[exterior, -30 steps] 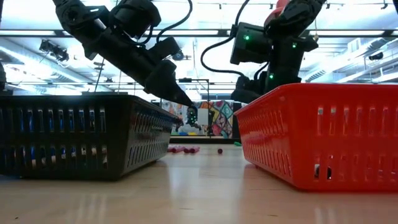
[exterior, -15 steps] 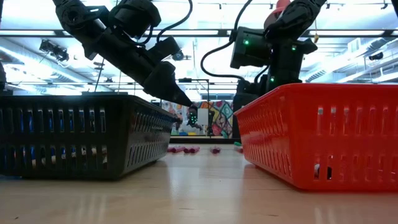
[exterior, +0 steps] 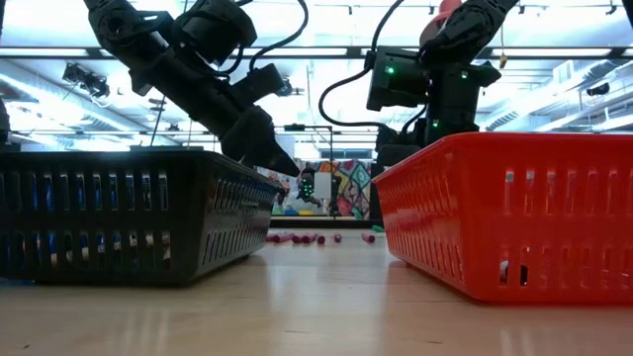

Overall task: Sort crayons
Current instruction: Put the violet crayon into the orange basket

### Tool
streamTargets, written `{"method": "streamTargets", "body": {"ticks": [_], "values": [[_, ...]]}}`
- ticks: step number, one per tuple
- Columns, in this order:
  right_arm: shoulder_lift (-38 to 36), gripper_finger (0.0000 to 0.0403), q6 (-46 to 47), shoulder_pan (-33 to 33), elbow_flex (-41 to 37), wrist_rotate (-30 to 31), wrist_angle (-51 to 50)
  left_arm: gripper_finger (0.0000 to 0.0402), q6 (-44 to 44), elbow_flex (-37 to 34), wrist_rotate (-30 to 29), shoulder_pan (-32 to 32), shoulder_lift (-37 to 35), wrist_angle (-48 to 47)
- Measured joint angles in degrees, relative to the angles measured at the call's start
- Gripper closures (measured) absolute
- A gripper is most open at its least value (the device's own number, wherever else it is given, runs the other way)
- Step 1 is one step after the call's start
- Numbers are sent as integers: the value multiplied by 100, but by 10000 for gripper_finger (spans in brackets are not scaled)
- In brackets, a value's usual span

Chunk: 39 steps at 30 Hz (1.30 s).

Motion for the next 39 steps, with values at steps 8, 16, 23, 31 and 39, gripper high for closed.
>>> {"method": "streamTargets", "body": {"ticks": [8, 16, 23, 31, 39], "values": [[-83, 373, -13, 7, -4, -79, -78, 283, 387, 0, -2, 0, 0, -547], [-188, 372, -174, 13, 465, -387, -785, 283, 468, 0, -4, 0, 0, -606], [-190, 371, -301, 155, 1275, -746, -1984, 283, 468, 0, -5, 0, 0, -745], [-264, 370, 190, 857, 1942, -746, -3068, 283, 456, 0, -6, 0, 0, -1239], [-370, 364, 1790, 1881, 1943, -761, -3104, 283, 342, 0, -7, 10, 0, -1312]]}}
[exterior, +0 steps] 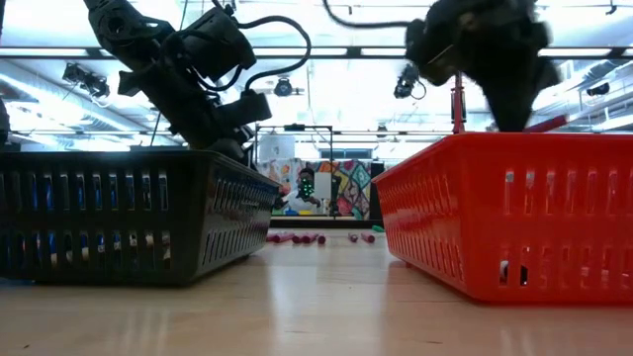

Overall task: Sort crayons
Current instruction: Put the violet crayon into the orange basket

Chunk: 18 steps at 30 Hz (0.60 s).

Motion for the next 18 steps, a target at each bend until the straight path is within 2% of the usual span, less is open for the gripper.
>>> {"method": "streamTargets", "body": {"ticks": [12, 18], "values": [[5, 363, 2835, 1525, -2, 56, 275, 283, -145, 0, 0, 32, 0, -7], [13, 363, 4022, 2070, -206, 630, 467, 283, -143, 0, 0, 32, 0, 31]]}}
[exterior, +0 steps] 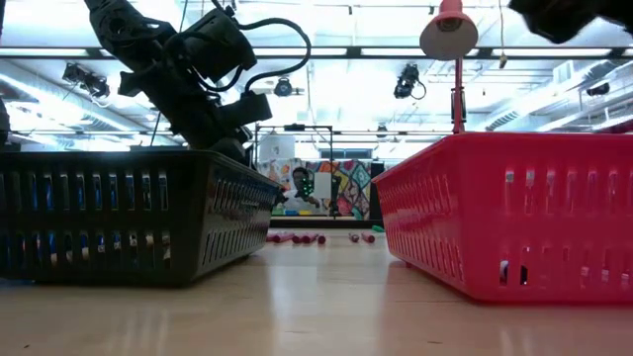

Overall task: Sort crayons
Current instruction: Put the violet crayon into the orange basket

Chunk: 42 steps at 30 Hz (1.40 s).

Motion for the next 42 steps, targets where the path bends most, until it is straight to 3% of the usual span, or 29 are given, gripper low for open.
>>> {"method": "streamTargets", "body": {"ticks": [10, 24, 30, 36, 42], "values": [[2, 360, 500, 125, -527, 177, 553, 283, 0, 0, 0, 0, 0, 91], [-8, 290, 632, 68, -555, 352, 546, 283, 108, 0, 2, 0, -2, 144], [-218, 292, 410, -153, -555, 1010, 343, 283, 94, 0, 4, 0, -2, 141], [-293, 292, -306, -716, -553, 695, 231, 283, -39, 0, 4, -17, -2, 230], [-293, 292, -1235, -1277, -460, 995, 228, 283, -51, 0, 4, -17, -2, 196]]}}
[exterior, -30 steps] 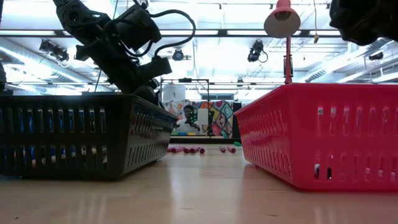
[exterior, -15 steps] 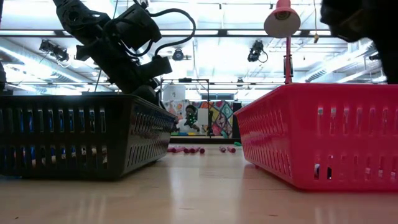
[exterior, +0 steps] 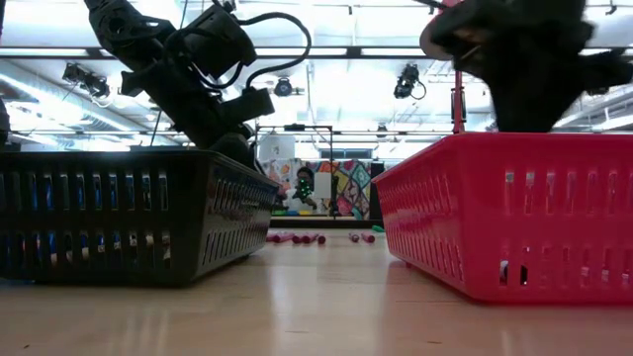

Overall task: Sort crayons
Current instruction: Put the violet crayon into the orange basket

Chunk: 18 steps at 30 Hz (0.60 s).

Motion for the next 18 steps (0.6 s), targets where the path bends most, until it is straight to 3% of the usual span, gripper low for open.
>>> {"method": "streamTargets", "body": {"ticks": [8, 18], "values": [[169, 292, -1377, -880, 1, 140, 738, 283, -21, 0, 48, 0, 26, 6], [895, 293, -2901, -1897, 1, 258, 1856, 283, -168, -148, 155, 0, 31, -157]]}}
